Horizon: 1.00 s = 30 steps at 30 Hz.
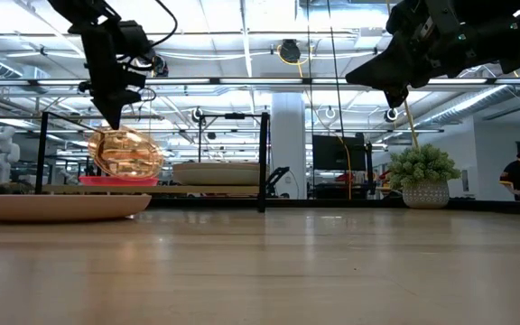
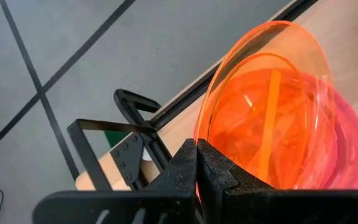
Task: Place and stack plates onto a shelf
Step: Stack the left orange transparent plate on top of the pink transparent plate on the shelf, then stack the pink plate on top of the pink plate on the shelf
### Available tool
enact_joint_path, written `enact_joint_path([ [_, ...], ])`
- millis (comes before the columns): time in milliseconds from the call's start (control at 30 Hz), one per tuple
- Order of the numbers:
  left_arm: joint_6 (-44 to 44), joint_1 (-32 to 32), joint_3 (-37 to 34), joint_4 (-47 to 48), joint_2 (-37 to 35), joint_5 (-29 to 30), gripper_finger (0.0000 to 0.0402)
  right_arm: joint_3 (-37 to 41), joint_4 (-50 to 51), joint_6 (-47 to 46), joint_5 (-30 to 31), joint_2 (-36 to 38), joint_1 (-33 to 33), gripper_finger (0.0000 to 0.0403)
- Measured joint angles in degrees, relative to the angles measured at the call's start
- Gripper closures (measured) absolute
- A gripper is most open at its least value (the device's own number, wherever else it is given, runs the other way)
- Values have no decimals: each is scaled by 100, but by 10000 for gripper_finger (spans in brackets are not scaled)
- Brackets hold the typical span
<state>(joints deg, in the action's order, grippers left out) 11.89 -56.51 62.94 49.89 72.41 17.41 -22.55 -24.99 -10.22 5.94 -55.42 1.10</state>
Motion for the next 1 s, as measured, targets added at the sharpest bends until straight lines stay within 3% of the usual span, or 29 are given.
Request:
enact_joint_path([
  [133, -40, 0, 0, -53, 36, 6, 394, 0, 0, 0, -1, 0, 1, 403],
  [433, -134, 0, 0, -13, 36, 42, 339, 0, 1, 0, 0, 0, 1, 403],
  [800, -265, 6, 0, 184, 34, 35, 335, 0, 0, 0, -1, 0, 1, 403],
  [1000, -303, 290, 0, 236, 21, -557, 334, 0, 0, -9, 0, 0, 0, 403],
])
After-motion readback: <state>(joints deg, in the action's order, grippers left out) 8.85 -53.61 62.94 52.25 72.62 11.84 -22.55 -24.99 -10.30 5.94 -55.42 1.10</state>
